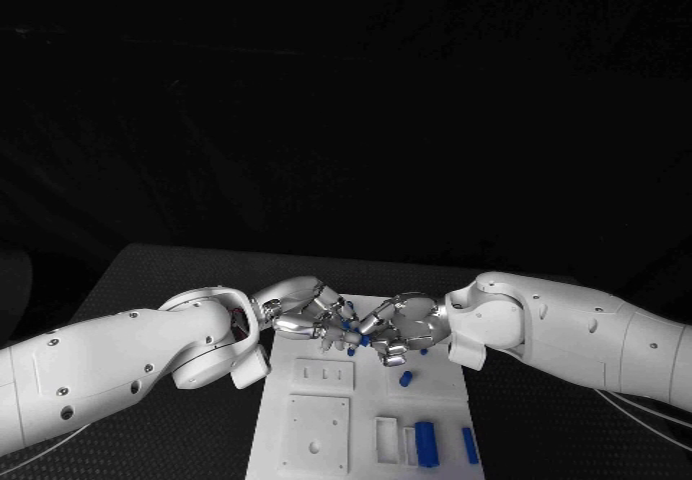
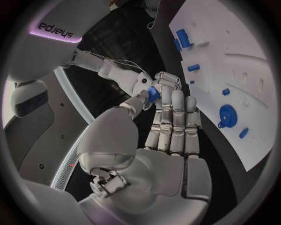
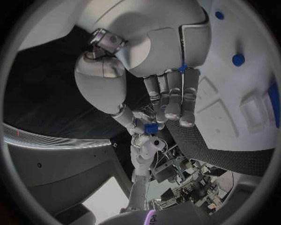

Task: Assemble the parts on the task board

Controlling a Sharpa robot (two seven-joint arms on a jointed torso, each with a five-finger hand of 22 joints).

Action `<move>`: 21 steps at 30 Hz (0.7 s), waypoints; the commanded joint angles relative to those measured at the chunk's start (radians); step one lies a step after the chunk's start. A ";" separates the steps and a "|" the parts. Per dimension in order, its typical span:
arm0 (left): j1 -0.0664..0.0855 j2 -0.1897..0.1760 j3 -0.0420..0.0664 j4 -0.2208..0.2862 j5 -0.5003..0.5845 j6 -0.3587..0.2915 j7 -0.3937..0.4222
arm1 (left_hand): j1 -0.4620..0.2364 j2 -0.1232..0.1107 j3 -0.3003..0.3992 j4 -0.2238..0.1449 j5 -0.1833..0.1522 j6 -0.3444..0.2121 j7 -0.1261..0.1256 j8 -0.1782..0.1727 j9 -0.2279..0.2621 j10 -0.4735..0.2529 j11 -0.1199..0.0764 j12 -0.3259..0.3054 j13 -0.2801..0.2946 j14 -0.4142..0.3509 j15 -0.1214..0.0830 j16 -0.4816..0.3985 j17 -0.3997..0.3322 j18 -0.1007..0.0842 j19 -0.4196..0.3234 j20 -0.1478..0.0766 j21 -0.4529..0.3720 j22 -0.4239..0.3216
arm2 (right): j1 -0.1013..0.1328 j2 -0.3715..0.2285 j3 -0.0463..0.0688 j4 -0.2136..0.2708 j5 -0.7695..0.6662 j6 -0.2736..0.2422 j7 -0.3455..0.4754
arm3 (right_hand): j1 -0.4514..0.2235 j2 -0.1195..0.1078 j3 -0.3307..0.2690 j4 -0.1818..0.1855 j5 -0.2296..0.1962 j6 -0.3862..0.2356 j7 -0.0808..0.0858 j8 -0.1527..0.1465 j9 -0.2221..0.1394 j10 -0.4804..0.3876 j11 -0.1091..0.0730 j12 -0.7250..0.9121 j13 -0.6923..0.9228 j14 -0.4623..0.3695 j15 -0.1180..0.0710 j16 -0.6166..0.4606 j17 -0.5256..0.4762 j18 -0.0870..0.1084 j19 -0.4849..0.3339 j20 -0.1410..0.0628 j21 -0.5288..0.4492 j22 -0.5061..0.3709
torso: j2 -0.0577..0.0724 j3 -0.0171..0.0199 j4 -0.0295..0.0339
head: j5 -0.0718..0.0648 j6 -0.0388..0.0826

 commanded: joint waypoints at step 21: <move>0.002 -0.002 -0.002 -0.002 0.025 0.022 0.017 | -0.007 0.098 -0.015 -0.033 0.030 0.071 -0.028 0.024 0.015 0.036 -0.025 0.018 0.004 -0.008 -0.001 0.009 0.003 -0.015 -0.017 -0.022 -0.010 0.021 | 0.002 -0.004 0.002 -0.010 0.029 -0.010 0.011 | -0.021 -0.003 -0.014 0.010 0.005 -0.001 0.013 -0.002 0.005 -0.012 0.002 0.004 0.000 -0.012 0.004 0.001 0.001 0.013 -0.012 0.005 -0.007 0.019 | 0.000 0.0009 -0.0010 | -0.002 -0.005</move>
